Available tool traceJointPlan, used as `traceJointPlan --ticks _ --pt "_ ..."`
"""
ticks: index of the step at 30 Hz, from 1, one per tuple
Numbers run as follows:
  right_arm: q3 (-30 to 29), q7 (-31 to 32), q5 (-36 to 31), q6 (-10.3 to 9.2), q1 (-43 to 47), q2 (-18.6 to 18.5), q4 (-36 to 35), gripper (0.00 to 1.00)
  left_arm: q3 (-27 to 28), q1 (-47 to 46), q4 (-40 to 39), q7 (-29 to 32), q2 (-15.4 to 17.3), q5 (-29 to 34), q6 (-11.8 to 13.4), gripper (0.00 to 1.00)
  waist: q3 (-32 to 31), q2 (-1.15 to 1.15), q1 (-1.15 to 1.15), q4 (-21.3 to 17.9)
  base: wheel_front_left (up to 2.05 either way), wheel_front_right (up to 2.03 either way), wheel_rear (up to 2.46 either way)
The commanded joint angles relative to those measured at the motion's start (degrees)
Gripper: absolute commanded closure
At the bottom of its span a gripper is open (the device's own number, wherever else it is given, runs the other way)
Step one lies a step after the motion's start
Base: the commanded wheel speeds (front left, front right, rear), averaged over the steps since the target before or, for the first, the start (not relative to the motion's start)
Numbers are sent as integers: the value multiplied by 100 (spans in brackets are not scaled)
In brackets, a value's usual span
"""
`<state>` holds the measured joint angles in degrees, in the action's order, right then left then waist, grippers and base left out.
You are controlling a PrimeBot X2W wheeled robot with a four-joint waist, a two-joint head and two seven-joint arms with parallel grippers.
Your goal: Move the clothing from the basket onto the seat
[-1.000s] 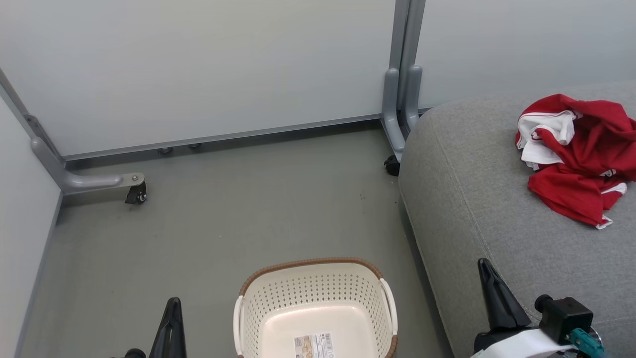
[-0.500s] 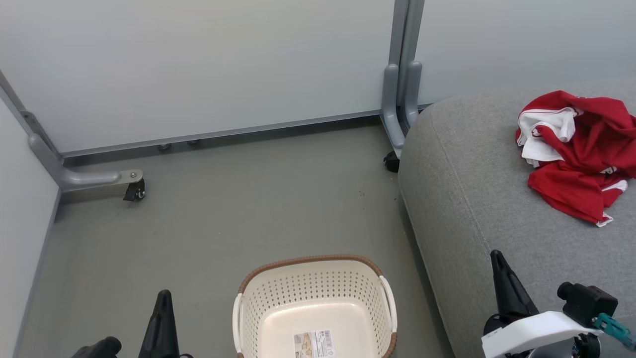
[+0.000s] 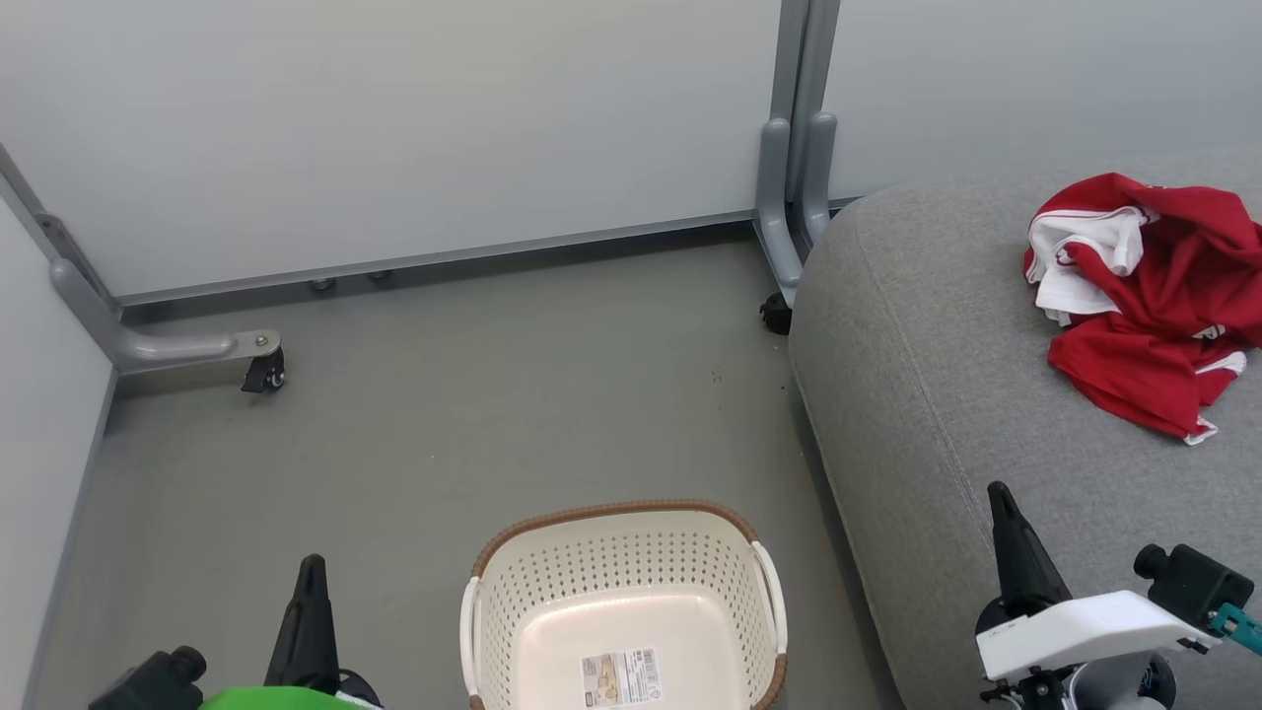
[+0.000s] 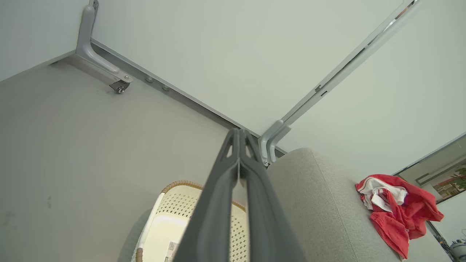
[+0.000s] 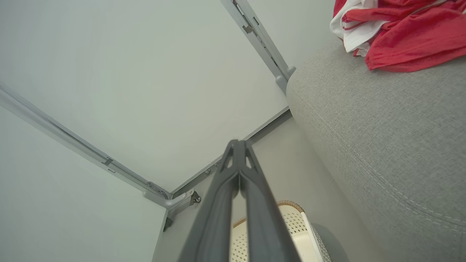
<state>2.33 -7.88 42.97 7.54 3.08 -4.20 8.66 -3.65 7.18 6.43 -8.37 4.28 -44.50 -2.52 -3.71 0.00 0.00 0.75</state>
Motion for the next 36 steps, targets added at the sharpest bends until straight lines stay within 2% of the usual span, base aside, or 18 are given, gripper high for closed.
traceJointPlan --ticks 1,36 --pt "-43 46 220 -3 -160 -31 -38 100 52 -201 -24 37 49 -228 -41 100 6 0 0 -1 0 0 0" --pt "-335 639 2625 -3 -557 -46 231 100 362 -777 339 616 89 -2593 -271 100 156 0 0 -30 0 0 0"
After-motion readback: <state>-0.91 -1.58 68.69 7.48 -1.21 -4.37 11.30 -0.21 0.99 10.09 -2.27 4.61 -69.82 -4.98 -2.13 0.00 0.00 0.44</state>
